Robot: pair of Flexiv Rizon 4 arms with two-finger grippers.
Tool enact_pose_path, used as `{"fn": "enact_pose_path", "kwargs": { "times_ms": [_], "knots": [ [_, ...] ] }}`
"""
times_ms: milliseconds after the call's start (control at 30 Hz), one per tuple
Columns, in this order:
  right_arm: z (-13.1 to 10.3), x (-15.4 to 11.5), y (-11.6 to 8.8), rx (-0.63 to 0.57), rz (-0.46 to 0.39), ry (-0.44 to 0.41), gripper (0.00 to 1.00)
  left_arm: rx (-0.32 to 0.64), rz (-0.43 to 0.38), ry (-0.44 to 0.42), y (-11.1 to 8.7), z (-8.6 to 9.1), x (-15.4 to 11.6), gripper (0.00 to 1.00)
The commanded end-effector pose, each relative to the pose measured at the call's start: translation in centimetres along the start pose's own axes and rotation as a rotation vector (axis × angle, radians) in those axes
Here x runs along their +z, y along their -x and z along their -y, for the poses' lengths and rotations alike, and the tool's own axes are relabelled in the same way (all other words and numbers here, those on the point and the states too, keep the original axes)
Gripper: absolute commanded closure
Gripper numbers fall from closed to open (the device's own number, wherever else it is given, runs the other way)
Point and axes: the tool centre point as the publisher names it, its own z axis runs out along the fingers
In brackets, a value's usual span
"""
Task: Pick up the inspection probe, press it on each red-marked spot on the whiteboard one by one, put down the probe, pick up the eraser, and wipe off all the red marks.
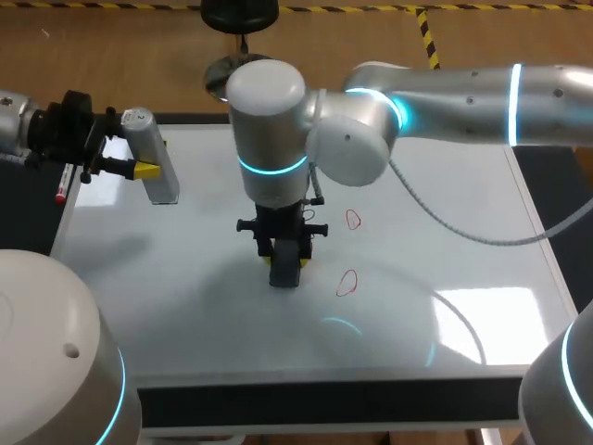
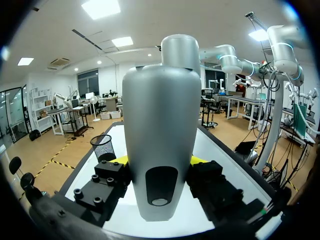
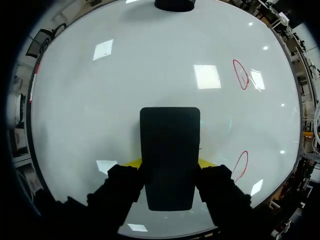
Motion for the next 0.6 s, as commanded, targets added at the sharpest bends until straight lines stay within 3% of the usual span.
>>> {"fn": "enact_pose_path", "kwargs": {
  "times_ms": [33,300,600],
  "knots": [
    [0.2,4.1,2.7,0.014,-0.056,-0.009,1.0,0.001,-0.003,-0.001,0.1,0.1,-0.1,1.0],
    [0.4,4.3,4.0,0.05,-0.06,-0.042,1.0,0.001,-0.003,-0.001,0.1,0.1,-0.1,1.0],
    [0.3,0.4,2.9,0.024,0.013,-0.013,1.0,0.001,-0.003,-0.001,0.1,0.1,-0.1,1.0]
  ]
}}
